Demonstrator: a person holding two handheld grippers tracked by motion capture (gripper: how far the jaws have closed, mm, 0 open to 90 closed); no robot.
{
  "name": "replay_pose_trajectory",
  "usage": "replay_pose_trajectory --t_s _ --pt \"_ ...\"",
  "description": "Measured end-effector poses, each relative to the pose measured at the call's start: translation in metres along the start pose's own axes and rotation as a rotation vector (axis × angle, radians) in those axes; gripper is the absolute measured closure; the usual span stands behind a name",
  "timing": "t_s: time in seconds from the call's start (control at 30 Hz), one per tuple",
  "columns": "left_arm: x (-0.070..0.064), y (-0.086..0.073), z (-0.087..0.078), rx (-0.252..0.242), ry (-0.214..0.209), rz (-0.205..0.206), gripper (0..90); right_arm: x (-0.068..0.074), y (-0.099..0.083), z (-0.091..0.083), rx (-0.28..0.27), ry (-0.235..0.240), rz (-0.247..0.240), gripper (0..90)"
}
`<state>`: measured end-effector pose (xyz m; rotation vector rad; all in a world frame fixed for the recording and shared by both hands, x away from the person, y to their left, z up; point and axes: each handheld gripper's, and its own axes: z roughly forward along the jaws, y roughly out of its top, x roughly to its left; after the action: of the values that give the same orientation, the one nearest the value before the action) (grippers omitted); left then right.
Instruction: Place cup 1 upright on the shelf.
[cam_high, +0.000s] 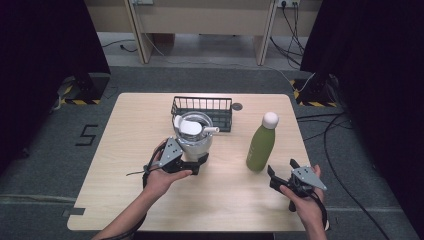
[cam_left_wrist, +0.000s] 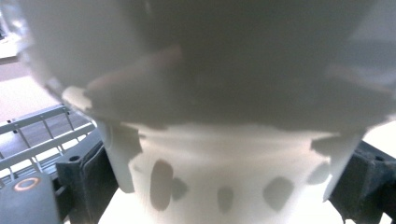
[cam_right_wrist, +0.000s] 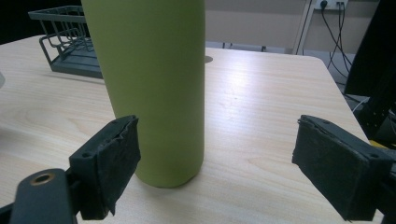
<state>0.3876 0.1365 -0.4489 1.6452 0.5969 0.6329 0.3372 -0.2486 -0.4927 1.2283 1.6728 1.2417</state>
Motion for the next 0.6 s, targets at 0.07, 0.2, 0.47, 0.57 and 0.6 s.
replay_pose_trajectory --t_s 0.07,0.2,0.47,0.57,0.6 --pt "0.001 0.001 0.0 0.001 0.001 -0.002 9.9 0.0 0.0 0.0 -0.001 -0.001 0.001 14.6" --pt "0.004 0.004 0.002 0.0 0.01 0.002 9.9 0.0 0.0 0.0 -0.004 -0.001 0.002 14.6" --pt "0.012 0.007 0.007 -0.001 0.033 0.007 9.9 0.0 0.0 0.0 -0.003 0.001 -0.001 14.6" --pt "0.015 0.008 0.009 0.001 0.045 0.007 9.9 0.0 0.0 0.0 -0.002 -0.001 -0.002 14.6" --pt "0.016 0.008 0.009 0.0 0.048 0.006 9.9 0.0 0.0 0.0 0.001 -0.001 0.0 14.6"
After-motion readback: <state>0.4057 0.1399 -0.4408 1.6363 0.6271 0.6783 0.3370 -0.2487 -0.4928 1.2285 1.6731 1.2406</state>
